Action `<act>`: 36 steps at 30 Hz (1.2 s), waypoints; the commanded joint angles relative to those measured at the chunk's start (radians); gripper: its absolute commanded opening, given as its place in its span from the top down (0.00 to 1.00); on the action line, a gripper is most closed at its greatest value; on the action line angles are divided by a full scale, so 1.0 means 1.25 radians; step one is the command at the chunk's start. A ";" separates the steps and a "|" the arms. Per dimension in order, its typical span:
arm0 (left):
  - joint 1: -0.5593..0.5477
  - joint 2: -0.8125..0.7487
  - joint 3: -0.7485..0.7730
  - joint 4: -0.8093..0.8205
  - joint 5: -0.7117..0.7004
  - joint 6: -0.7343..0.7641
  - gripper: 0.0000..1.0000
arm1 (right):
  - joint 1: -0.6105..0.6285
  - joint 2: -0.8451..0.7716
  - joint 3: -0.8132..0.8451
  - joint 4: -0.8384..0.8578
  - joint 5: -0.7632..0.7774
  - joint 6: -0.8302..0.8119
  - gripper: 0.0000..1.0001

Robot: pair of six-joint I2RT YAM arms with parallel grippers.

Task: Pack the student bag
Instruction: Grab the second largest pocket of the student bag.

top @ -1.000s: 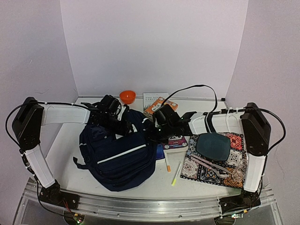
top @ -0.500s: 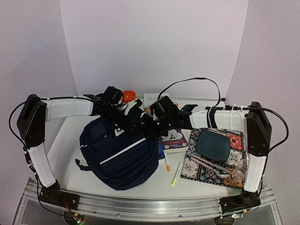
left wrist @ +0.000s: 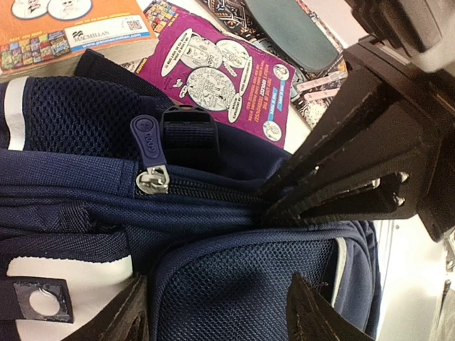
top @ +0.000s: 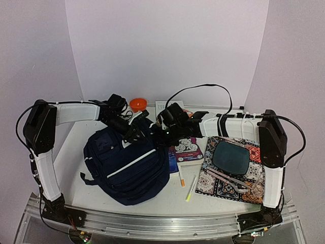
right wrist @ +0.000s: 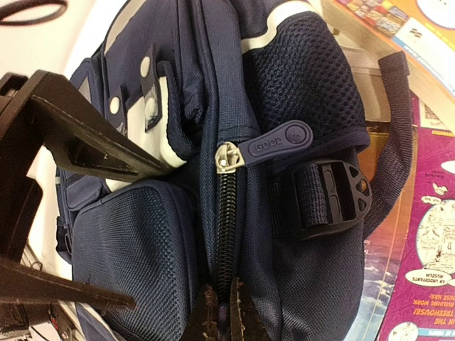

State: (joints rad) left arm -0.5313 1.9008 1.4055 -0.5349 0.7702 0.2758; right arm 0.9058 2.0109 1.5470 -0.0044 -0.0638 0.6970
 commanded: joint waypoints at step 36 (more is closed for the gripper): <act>0.030 -0.074 -0.060 0.073 -0.154 -0.226 1.00 | -0.032 -0.102 -0.095 0.032 0.012 0.068 0.75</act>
State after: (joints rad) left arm -0.4999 1.8605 1.3372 -0.4879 0.5204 -0.0075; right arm 0.8884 1.8660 1.3911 0.0729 0.0458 0.8805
